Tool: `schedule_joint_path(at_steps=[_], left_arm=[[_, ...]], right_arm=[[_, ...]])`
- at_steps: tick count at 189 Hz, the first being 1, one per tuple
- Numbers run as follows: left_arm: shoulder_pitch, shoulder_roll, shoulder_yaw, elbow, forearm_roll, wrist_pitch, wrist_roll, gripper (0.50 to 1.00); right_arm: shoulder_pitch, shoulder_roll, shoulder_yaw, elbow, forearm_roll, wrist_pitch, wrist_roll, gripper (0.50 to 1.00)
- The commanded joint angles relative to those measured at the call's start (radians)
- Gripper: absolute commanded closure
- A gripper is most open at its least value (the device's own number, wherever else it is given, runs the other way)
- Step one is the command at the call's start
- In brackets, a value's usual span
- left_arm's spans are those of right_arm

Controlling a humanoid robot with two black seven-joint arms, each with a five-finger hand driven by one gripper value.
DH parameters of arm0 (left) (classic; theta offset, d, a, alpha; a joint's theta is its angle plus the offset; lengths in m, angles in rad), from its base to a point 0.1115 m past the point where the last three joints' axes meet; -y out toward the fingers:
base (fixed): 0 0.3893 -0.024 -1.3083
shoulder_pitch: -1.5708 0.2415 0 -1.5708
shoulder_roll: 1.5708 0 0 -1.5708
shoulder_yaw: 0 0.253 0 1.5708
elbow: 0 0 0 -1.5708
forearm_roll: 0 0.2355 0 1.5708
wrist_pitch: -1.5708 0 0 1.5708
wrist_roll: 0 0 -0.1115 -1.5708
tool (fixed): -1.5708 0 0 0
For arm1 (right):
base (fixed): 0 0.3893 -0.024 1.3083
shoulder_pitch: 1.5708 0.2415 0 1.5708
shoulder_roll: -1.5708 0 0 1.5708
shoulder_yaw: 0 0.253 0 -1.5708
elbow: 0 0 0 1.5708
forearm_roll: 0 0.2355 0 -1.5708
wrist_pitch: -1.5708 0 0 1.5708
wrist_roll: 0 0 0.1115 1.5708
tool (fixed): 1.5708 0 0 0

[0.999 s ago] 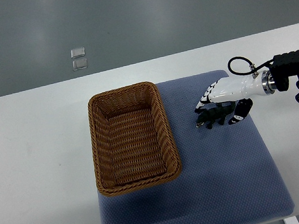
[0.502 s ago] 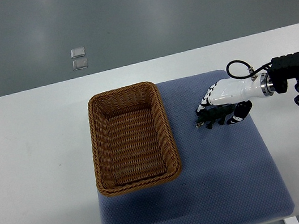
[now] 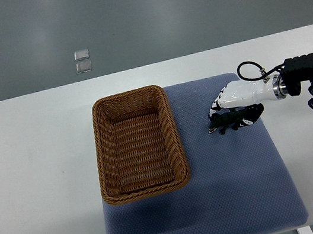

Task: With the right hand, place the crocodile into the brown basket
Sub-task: 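Close the right hand's fingers around the crocodile's body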

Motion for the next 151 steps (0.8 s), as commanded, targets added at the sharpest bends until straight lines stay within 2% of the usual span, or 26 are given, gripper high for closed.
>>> schedule_joint_path(at_steps=[1,72,129,151], left_arm=[[0.000,0.000,0.000,0.000,0.000,0.000,-0.001,0.500],[0.000,0.000,0.000,0.000,0.000,0.000,0.000,0.500],[0.000,0.000,0.000,0.000,0.000,0.000,0.000,0.500],[0.000,0.000,0.000,0.000,0.000,0.000,-0.001,0.500]], right_arm=[[0.002,0.005,-0.007,-0.004,0.000,0.001,0.000,0.812],[0.002,0.017,-0.007,-0.017,0.000,0.000,-0.002,0.889],[0.000,0.019,-0.007,-0.027,0.000,-0.011,-0.002,0.985],[0.002,0.019,-0.007,-0.029,0.000,-0.013,-0.002,1.000]])
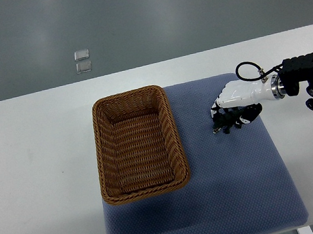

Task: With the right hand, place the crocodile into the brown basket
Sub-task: 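Close the right hand's fingers around the crocodile's body, then lift the crocodile and carry it over the wicker basket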

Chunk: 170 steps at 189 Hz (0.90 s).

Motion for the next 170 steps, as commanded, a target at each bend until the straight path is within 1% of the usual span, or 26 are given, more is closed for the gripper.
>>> schedule_joint_path(at_steps=[1,39,105,170], left_arm=[[0.000,0.000,0.000,0.000,0.000,0.000,0.000,0.500],[0.000,0.000,0.000,0.000,0.000,0.000,0.000,0.500],[0.000,0.000,0.000,0.000,0.000,0.000,0.000,0.500],[0.000,0.000,0.000,0.000,0.000,0.000,0.000,0.500]], right_arm=[[0.000,0.000,0.000,-0.002,0.000,-0.002,0.000,1.000],[0.000,-0.001,0.002,-0.002,0.002,-0.004,0.001,1.000],[0.032,-0.020,0.014,0.015,0.008,-0.053,0.012,1.000],[0.084,-0.026,0.022,0.109,0.011,-0.060,0.015,1.000]])
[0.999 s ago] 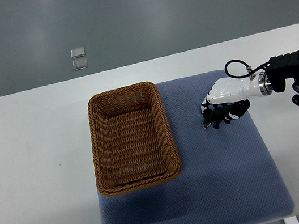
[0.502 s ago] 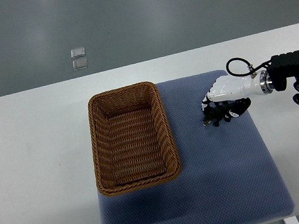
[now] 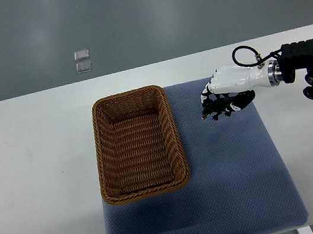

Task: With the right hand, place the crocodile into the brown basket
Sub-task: 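Lift the crocodile and carry it over the wicker basket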

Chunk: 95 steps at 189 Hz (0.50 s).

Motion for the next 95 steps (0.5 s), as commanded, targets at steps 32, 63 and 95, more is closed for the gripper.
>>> schedule_joint_path(at_steps=[32,63,95], left_arm=[[0.000,0.000,0.000,0.000,0.000,0.000,0.000,0.500],[0.000,0.000,0.000,0.000,0.000,0.000,0.000,0.500],[0.000,0.000,0.000,0.000,0.000,0.000,0.000,0.500]], right_arm=[[0.069,0.013,0.004,0.081,0.004,0.000,0.009,1.000],[0.119,0.046,0.005,0.113,0.007,0.000,0.009,1.000],[0.142,0.111,0.005,0.146,0.007,0.001,0.009,1.000]])
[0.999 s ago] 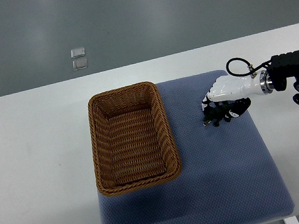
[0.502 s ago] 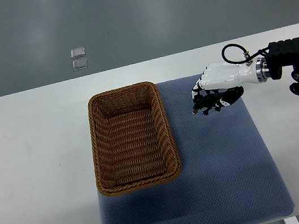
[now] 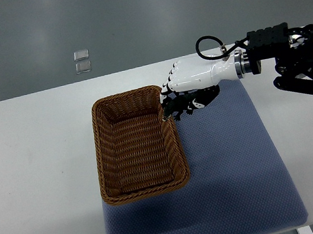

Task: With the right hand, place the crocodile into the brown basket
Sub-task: 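Lift the crocodile and carry it over the wicker basket, then open the right hand to release the crocodile into the basket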

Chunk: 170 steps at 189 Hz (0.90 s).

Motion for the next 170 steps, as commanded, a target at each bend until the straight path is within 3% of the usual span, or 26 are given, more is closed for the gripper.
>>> schedule_joint_path(at_steps=[1,71,103,123,170], left_arm=[[0.000,0.000,0.000,0.000,0.000,0.000,0.000,0.500],[0.000,0.000,0.000,0.000,0.000,0.000,0.000,0.500],[0.000,0.000,0.000,0.000,0.000,0.000,0.000,0.500],[0.000,0.000,0.000,0.000,0.000,0.000,0.000,0.500],[0.000,0.000,0.000,0.000,0.000,0.000,0.000,0.500]], right_arm=[[0.010,0.032,0.000,0.021,0.000,0.002,0.000,1.000],[-0.004,0.189,0.000,0.042,-0.001,0.000,0.003,0.971],[-0.021,0.213,-0.002,0.041,-0.006,0.000,-0.005,0.953],[-0.043,0.215,-0.002,0.038,-0.011,-0.011,-0.006,0.906],[-0.069,0.212,-0.002,0.012,-0.011,-0.049,-0.006,0.705]])
